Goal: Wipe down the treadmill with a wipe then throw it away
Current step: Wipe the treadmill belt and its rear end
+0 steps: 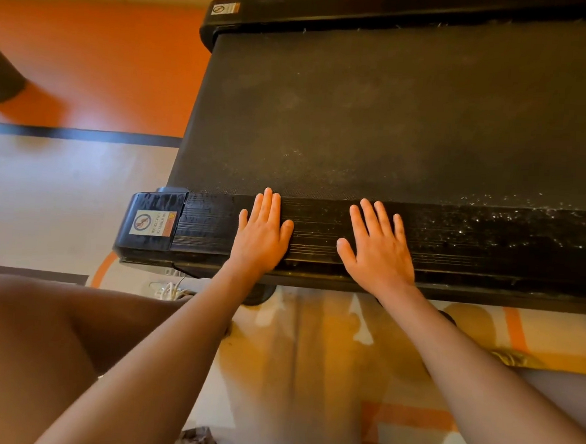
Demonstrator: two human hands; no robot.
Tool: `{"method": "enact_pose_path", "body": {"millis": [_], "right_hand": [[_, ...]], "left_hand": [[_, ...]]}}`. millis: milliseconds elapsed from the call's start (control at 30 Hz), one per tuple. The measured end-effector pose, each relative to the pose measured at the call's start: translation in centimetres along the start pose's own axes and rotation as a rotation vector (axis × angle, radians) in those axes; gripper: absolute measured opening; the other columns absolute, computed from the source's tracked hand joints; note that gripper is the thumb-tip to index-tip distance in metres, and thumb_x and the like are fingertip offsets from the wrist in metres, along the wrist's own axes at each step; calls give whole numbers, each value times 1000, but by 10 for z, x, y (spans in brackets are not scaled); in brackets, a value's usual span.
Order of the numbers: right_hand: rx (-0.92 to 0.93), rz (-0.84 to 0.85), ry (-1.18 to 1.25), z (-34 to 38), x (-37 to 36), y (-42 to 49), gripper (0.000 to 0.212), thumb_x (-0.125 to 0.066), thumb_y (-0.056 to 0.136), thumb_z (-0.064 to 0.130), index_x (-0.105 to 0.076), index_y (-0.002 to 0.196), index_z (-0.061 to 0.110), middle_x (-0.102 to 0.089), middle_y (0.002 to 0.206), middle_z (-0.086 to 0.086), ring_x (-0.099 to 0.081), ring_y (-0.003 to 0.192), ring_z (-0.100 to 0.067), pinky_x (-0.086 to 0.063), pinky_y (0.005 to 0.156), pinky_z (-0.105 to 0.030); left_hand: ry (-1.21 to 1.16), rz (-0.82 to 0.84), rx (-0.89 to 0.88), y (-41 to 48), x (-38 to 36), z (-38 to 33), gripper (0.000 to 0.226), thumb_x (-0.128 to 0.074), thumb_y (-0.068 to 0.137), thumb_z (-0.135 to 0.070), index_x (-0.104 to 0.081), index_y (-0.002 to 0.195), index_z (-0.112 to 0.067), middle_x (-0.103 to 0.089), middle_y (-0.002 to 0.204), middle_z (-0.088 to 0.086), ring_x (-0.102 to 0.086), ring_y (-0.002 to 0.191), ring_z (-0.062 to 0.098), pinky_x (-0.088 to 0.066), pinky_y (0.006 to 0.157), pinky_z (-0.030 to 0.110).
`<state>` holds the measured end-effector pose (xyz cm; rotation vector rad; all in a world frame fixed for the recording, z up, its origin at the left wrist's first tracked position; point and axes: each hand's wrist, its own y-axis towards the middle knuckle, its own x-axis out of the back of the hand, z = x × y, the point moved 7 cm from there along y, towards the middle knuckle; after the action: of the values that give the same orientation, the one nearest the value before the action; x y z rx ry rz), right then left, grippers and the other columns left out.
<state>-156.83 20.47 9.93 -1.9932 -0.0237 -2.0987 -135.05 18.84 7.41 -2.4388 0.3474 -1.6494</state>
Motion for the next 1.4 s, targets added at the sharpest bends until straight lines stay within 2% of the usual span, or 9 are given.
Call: {"method": "enact_pose_path", "body": {"millis": [267,367,500,667,767,1067,1300,1400], "right_hand": [[-8,-13,4,-1,0,0,77,-11,99,62,-16,164,22,-9,172,-5,-4,159,-26,-6,128,-51],[-6,-17,4,-1,-1,-1,77,-11,99,62,-17,164,22,-9,172,-5,-5,159,-26,-7,128,-51],[1,-19,12,-1,0,0,80,-6,97,63,-17,164,22,-10,172,-5,-5,159,-26,-8,128,-52],[-11,-14,12,0,0,-1,81,-4,95,64,-17,164,22,-10,172,-5,-4,159,-26,-7,128,-52],[-8,-13,13,0,1,-2,82,-5,95,63,-17,164,22,-10,172,-6,-5,159,-26,-8,128,-52],[-22,-4,5,0,2,-1,75,-15,101,62,-15,164,23,-8,172,-5,-4,159,-27,-7,128,-52],[-22,-17,1,0,1,-1,77,-11,98,63,-16,164,23,-9,172,-5,-4,159,-26,-6,128,-52],[-18,-23,-1,0,0,-1,75,-15,100,63,-17,164,23,-10,172,-5,-5,159,-26,-6,128,-52]], "left_hand": [[-48,-77,-19,-52,-17,3,65,-21,110,-48,0,164,-20,10,171,-2,13,156,15,10,122,35],[-35,-68,-1,-34,-13,3,64,-22,111,-46,0,164,-18,9,171,0,12,156,18,9,122,37],[-14,-25,-14,1,-1,0,65,-23,111,-46,1,164,-17,9,172,3,11,157,21,6,125,46],[-45,-95,-10,-36,-10,0,64,-20,110,-47,-1,164,-19,7,172,0,11,157,18,9,122,39],[-63,-128,56,-61,-22,-3,62,-20,111,-47,-2,164,-20,7,171,-1,12,156,16,11,123,37],[-11,-65,22,2,-4,-7,65,-21,110,-49,-1,164,-18,6,172,3,8,158,21,4,125,45],[-45,-136,-19,-67,-18,1,63,-22,111,-49,-5,164,-21,5,171,-3,10,157,14,9,123,35],[-38,-99,-27,-53,-14,3,63,-21,111,-49,-5,165,-19,5,172,-2,9,157,16,8,124,37]]}}
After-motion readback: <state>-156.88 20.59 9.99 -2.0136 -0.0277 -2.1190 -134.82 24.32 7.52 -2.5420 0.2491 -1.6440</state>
